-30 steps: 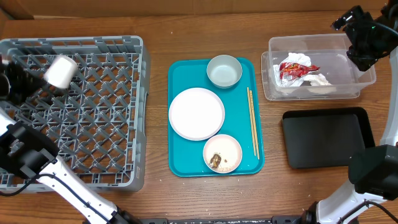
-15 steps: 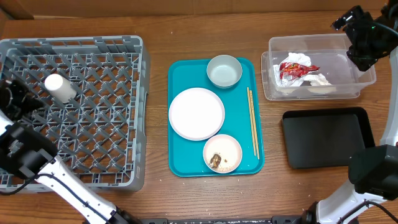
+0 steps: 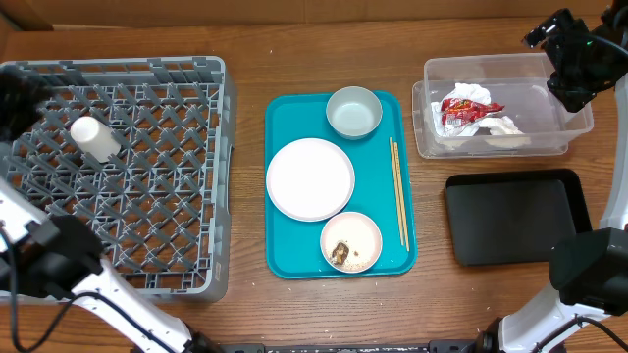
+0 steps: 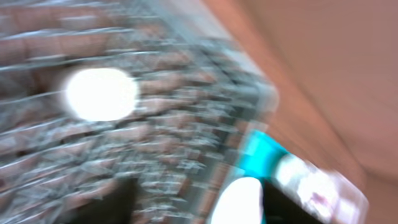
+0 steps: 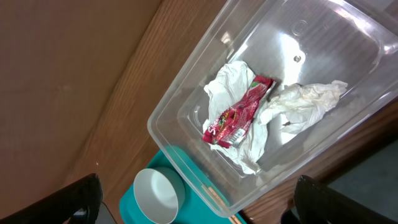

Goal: Sort waste into correct bins and load items into the dishwasher
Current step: 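Reach left gripper to the grey bowl and grasp its rim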

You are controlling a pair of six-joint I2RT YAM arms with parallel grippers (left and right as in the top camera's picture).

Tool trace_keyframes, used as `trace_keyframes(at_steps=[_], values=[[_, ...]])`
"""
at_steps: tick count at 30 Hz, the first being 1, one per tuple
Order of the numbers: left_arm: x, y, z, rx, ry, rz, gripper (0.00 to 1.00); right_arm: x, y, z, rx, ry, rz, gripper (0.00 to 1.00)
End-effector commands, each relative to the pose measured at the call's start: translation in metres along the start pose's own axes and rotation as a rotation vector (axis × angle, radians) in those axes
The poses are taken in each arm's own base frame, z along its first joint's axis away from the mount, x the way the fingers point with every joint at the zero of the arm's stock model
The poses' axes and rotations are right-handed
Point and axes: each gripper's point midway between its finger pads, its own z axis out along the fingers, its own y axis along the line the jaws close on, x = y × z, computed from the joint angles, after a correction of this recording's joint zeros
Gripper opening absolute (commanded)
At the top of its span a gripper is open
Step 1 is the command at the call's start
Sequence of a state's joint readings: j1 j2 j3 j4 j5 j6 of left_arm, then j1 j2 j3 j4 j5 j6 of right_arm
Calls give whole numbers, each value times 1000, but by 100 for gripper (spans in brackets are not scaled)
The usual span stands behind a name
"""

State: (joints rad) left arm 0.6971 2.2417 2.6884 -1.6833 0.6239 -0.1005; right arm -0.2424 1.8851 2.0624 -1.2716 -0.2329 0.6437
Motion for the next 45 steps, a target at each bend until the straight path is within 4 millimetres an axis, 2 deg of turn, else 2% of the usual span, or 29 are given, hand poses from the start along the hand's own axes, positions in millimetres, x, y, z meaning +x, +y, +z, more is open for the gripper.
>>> trace_keyframes(at_steps=[1, 3, 6, 7, 9, 14, 15, 17, 21, 23, 24, 27, 32, 36, 41, 44, 45], values=[[39, -113, 2, 297, 66, 254, 91, -6, 5, -9, -23, -25, -3, 100], [62, -146, 18, 333, 124, 352, 91, -6, 5, -9, -23, -25, -3, 100], [110, -191, 54, 337, 235, 541, 89, -6, 5, -9, -23, -25, -3, 100], [123, -200, 64, 323, 261, 585, 88, -6, 5, -9, -23, -25, -3, 100], [160, -223, 95, 260, 326, 706, 86, -6, 5, -9, -23, -25, -3, 100], [231, -265, 161, 156, 388, 951, 86, -6, 5, -9, -23, -25, -3, 100], [257, -276, 186, 119, 395, 1037, 86, -6, 5, -9, -23, -25, -3, 100], [278, -283, 214, 47, 377, 1127, 86, -6, 5, -9, -23, -25, -3, 100], [312, -289, 264, -81, 332, 1268, 86, -5, 5, -9, -23, -24, -3, 100], [328, -287, 285, -143, 316, 1326, 86, -6, 5, -9, -23, -25, -3, 100], [342, -283, 301, -198, 310, 1372, 85, -6, 5, -9, -23, -25, -3, 100], [356, -273, 321, -263, 310, 1416, 81, -6, 5, -9, -23, -25, -3, 100], [382, -257, 342, -233, 416, 1405, 79, -6, 5, -9, -23, -25, -3, 100], [411, -251, 344, -122, 549, 1362, 77, -6, 5, -9, -23, -25, -3, 100], [410, -236, 356, -182, 560, 1370, 70, -6, 5, -9, -23, -25, -3, 100], [407, -226, 362, -225, 563, 1374, 57, -6, 5, -9, -23, -25, -3, 100], [405, -223, 363, -237, 565, 1373, 47, -6, 5, -9, -23, -25, -3, 100]])
